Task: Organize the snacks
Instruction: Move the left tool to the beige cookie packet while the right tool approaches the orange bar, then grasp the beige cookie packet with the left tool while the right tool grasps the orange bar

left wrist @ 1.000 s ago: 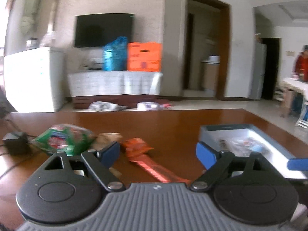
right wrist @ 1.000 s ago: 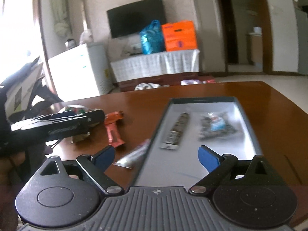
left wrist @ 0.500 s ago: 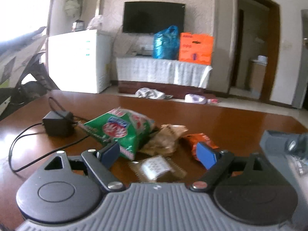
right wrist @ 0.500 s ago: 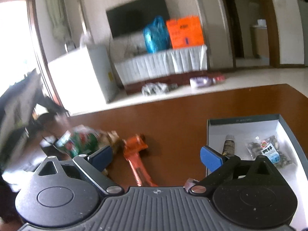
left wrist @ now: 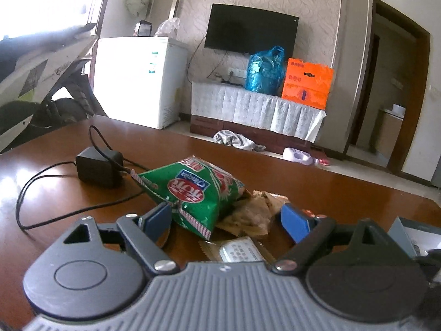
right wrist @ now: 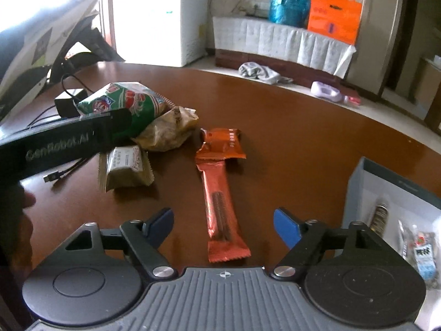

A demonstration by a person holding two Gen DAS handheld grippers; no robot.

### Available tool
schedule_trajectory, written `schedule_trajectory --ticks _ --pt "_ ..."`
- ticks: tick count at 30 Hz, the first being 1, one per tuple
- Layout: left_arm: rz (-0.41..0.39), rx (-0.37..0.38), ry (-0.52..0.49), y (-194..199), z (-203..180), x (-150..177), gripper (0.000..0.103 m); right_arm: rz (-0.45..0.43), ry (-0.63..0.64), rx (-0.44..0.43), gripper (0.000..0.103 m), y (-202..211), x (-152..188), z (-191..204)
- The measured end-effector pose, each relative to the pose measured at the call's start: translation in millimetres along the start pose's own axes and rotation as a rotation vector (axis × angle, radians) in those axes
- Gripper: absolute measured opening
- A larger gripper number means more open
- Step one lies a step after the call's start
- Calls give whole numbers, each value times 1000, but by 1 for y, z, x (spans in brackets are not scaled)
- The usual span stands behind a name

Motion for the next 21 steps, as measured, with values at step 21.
schedule_trajectory --ticks 21 --pt "213 -18 -18 -50 -5 26 88 39 -8 -19 36 -12 1 -6"
Point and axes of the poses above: each gripper's, at about its wrist camera, not at the fingertips, and y roughly against the way its jaws point, z to its left, x to its underside, the point moved 3 cm from there along -y, roughly the way its jaws point
